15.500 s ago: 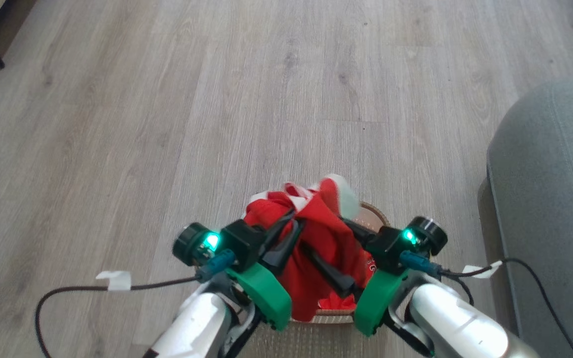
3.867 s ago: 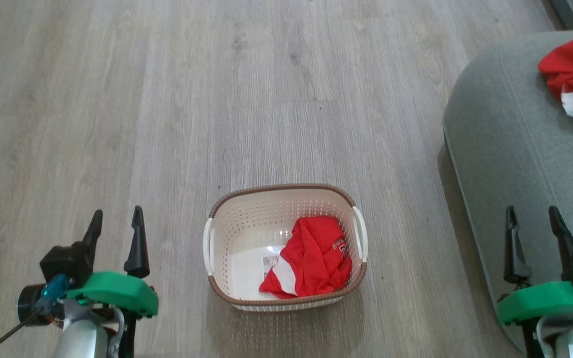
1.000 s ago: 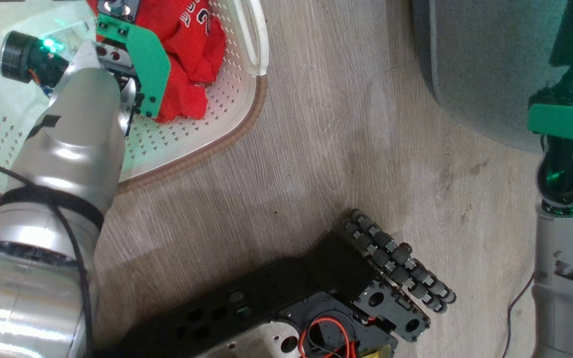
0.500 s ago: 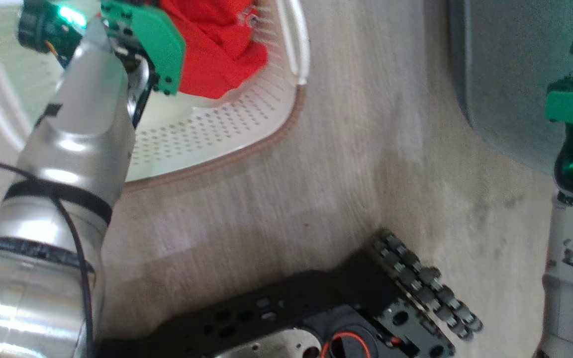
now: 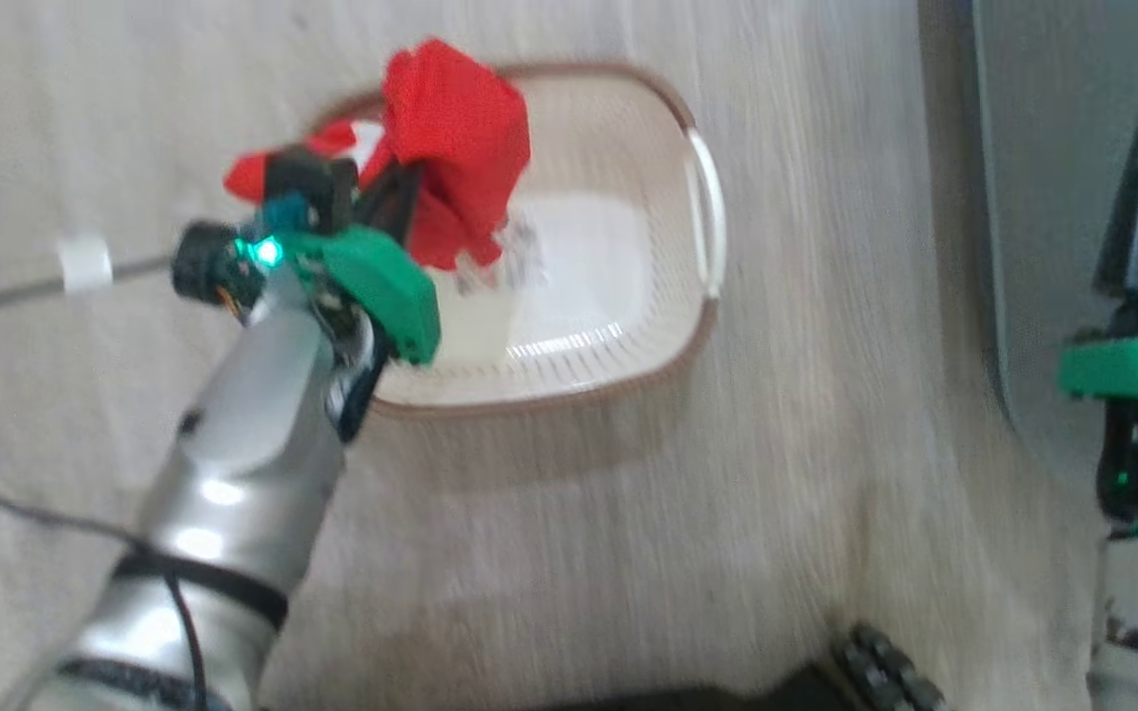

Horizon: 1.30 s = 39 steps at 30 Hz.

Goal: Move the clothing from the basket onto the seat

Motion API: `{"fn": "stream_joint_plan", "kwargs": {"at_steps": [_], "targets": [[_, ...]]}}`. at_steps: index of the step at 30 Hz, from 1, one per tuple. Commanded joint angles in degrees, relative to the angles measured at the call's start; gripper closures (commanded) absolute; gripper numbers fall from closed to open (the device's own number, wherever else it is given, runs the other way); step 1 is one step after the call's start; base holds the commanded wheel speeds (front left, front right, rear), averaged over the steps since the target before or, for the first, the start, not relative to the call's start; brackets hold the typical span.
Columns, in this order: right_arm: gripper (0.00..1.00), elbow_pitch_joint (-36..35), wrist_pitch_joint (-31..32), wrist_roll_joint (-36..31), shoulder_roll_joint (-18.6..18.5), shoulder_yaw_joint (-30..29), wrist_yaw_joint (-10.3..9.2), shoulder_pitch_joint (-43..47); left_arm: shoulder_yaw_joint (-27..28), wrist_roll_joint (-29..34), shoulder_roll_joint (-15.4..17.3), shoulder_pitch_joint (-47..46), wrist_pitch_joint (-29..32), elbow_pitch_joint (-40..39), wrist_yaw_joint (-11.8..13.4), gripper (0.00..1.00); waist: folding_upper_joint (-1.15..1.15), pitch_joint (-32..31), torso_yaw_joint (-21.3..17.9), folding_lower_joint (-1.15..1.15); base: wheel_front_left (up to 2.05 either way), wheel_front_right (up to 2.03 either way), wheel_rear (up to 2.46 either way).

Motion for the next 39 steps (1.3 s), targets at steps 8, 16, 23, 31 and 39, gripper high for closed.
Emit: {"fn": "stream_joint_plan", "kwargs": {"at_steps": [8,16,23,31,39], "targets": [[0.0,2.03,-0.21,-3.75,-0.97,1.04,-0.02,8.74,7.36,-1.15,4.54,16.73,-0.77,-17.66,3.74,1.0,-0.01,-20.56,9.19,0.01,0.0,0.0,0.0],[0.0,6.78,-0.21,-5.17,-1.79,2.6,-0.02,15.83,13.31,-1.27,8.69,29.48,-0.78,-26.81,6.97,1.0,-0.01,-31.12,10.94,0.01,0.0,0.0,0.0],[0.0,9.36,-0.21,-5.11,-1.5,5.64,-0.02,19.53,16.32,-1.45,10.58,35.77,-0.78,-30.47,8.16,1.0,-0.01,-36.43,11.16,0.01,0.0,0.0,0.0],[0.0,10.03,-0.21,-4.68,-1.2,7.65,-0.02,20.08,16.19,-1.48,10.84,38.17,-0.78,-32.57,8.52,1.0,-0.01,-37.49,11.03,0.01,0.0,0.0,0.0],[0.0,10.01,-0.21,-4.38,-1.07,8.43,-0.02,19.61,15.52,-1.85,10.73,38.41,-0.4,-33.57,8.54,1.0,-0.01,-37.25,10.74,0.01,0.0,0.0,0.0]]}}
